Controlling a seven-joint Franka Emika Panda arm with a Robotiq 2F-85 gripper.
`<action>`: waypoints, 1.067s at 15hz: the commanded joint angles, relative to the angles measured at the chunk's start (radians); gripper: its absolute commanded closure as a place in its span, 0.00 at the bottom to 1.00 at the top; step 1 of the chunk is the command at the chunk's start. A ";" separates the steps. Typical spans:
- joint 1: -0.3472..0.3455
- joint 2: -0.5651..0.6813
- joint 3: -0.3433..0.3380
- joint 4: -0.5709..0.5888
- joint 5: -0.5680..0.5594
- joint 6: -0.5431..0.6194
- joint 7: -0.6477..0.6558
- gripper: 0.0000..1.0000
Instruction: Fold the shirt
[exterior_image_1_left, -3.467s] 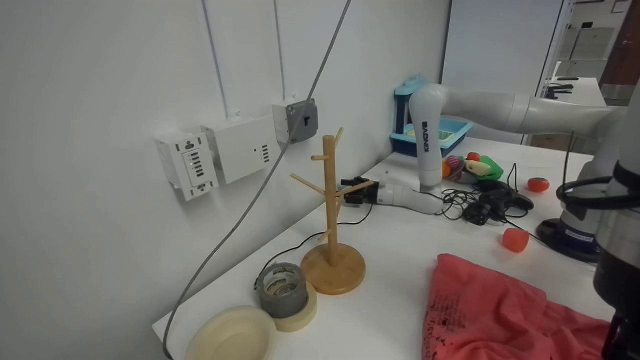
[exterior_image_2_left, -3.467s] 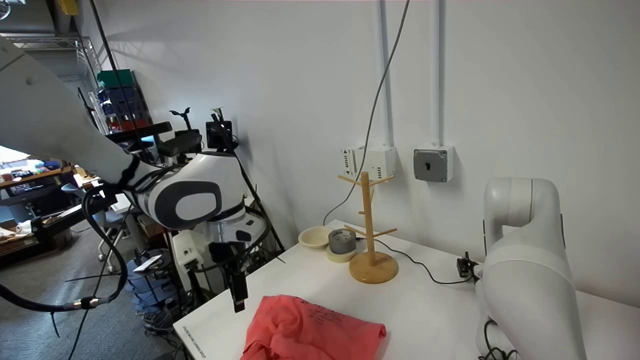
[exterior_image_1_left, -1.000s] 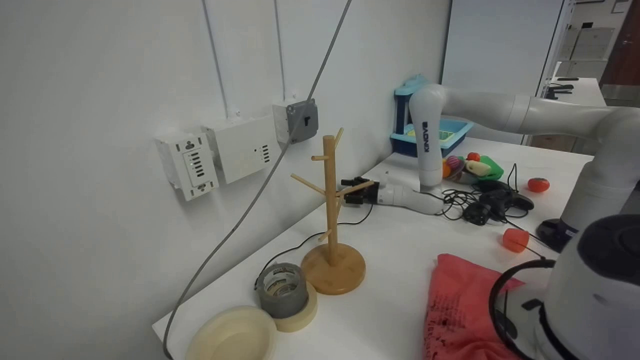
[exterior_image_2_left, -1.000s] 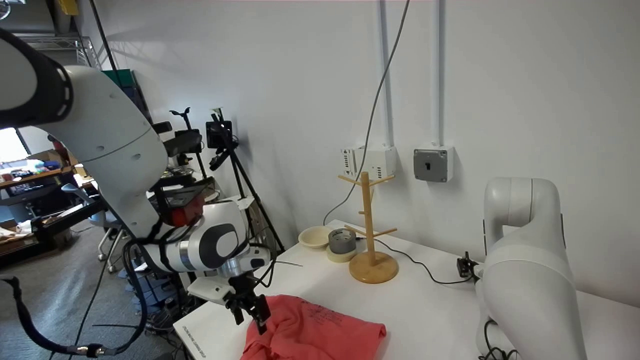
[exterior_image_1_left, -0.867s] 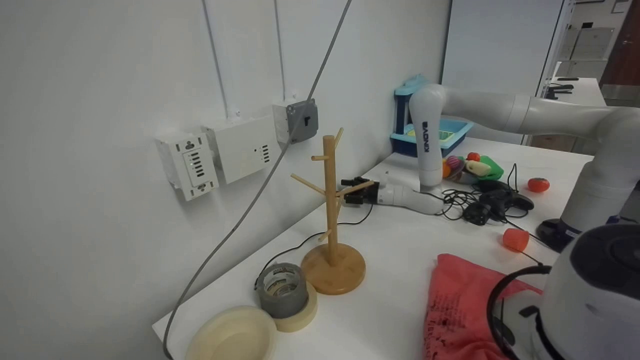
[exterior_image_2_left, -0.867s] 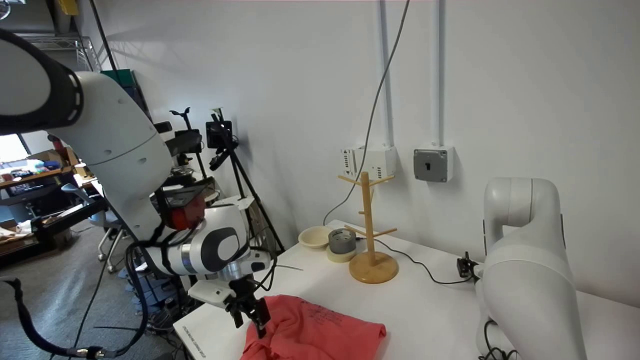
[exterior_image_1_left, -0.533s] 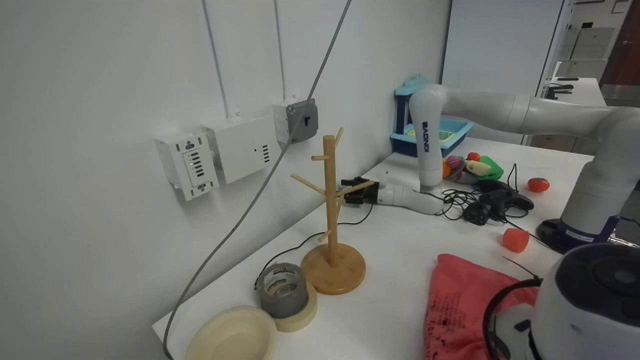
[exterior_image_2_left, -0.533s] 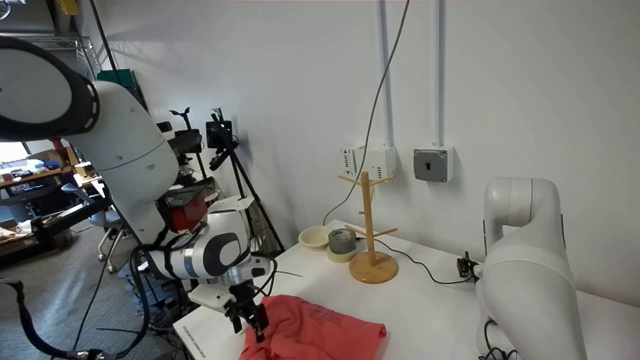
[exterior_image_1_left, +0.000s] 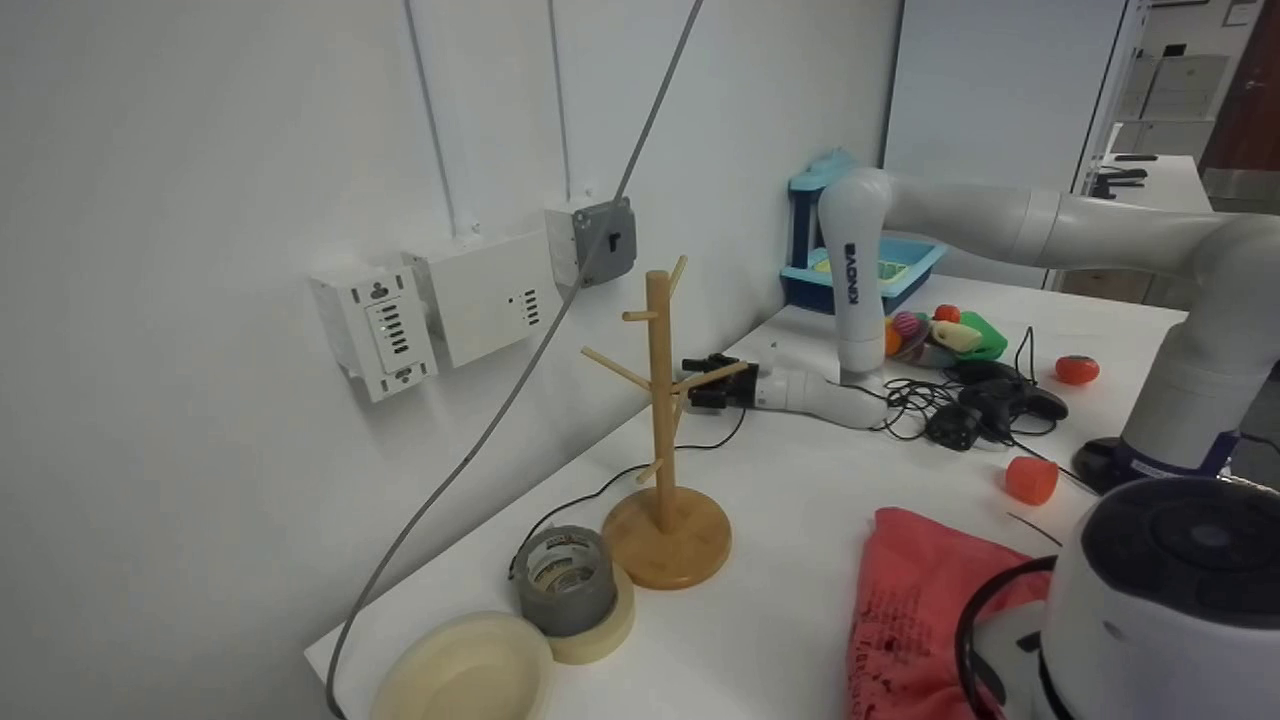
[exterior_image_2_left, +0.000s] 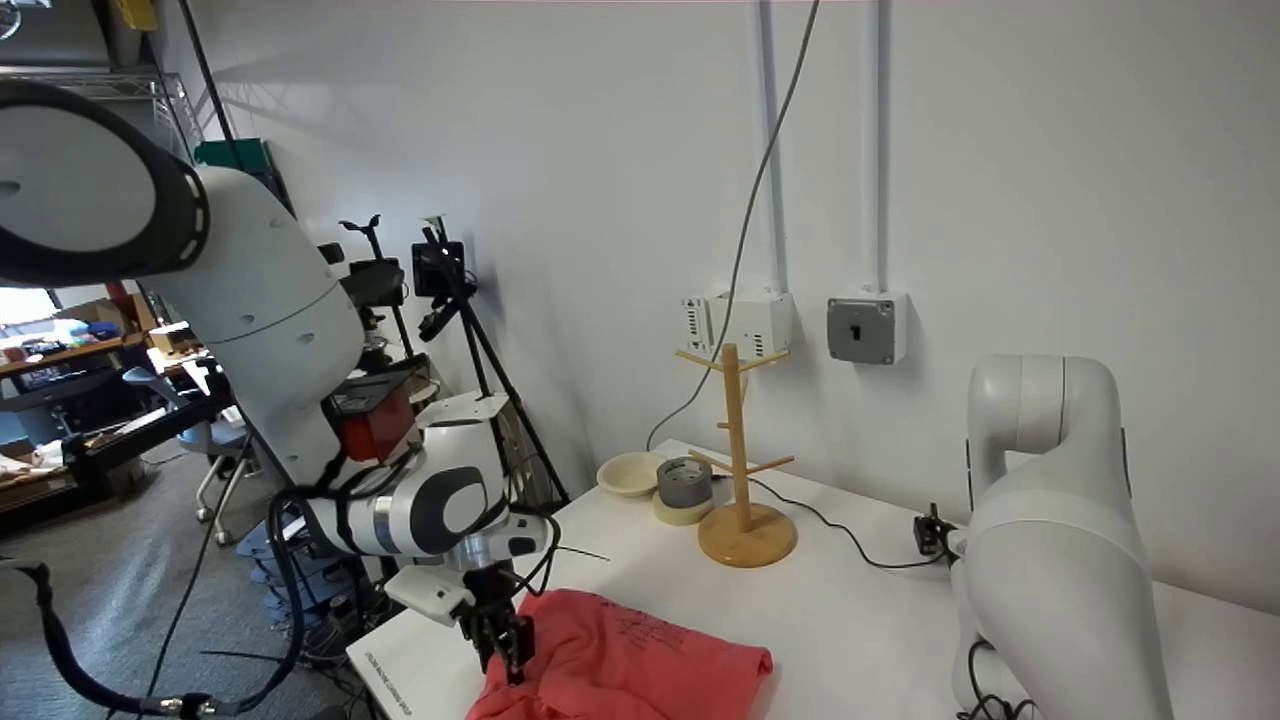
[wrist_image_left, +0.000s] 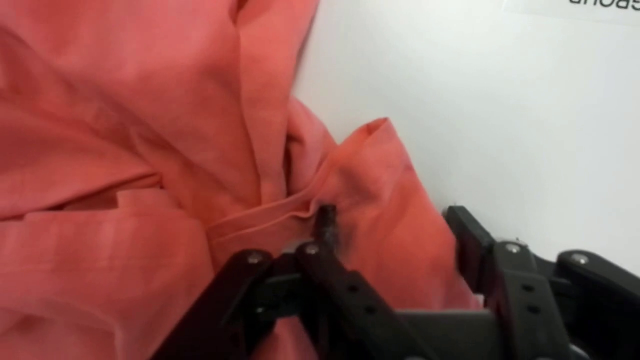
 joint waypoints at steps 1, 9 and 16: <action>0.004 0.012 -0.012 0.010 0.037 0.022 -0.029 0.71; -0.090 -0.053 0.079 -0.011 0.208 -0.010 -0.177 0.97; -0.345 -0.217 0.283 -0.058 0.715 -0.107 -0.623 0.97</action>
